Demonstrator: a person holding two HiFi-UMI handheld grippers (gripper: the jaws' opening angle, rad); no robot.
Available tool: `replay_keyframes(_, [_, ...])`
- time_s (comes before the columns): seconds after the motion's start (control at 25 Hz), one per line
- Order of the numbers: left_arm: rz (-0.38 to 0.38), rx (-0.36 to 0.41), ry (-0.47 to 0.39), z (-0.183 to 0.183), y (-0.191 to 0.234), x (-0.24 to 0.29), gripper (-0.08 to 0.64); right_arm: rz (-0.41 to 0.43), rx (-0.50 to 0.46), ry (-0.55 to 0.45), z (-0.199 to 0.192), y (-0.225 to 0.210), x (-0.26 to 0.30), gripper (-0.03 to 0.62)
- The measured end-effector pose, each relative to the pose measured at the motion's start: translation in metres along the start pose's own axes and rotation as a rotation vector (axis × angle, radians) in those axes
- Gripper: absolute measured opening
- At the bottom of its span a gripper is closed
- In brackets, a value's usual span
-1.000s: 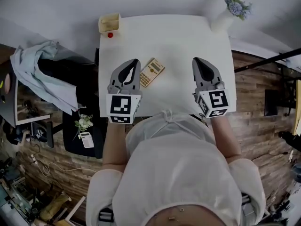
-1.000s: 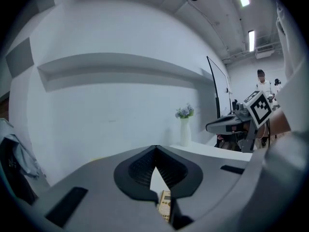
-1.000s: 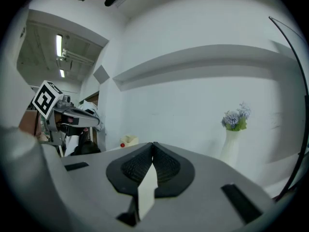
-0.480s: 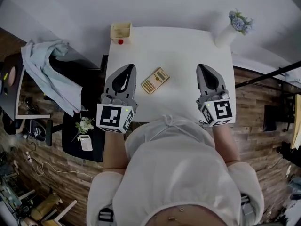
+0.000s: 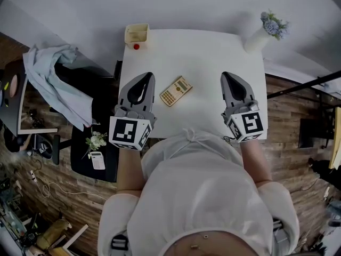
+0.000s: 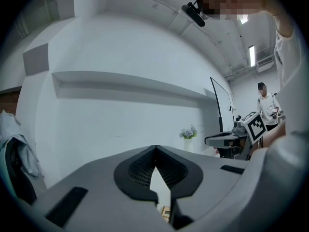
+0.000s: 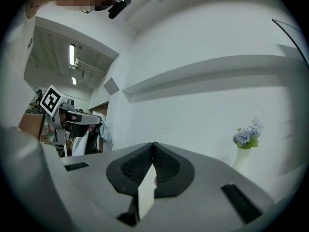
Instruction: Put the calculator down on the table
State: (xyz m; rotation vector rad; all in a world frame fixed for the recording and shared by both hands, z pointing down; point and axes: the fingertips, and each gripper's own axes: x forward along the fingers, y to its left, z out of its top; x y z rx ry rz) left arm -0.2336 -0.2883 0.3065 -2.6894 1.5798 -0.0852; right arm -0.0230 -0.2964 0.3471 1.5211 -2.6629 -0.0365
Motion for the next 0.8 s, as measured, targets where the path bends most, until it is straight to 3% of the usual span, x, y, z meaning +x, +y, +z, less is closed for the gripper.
replay_keyframes(0.8, [-0.004,-0.018,0.034,-0.023,0.006,0.009,0.018,0.005,0.002,0.041,-0.017,0.007,0.013,0.002])
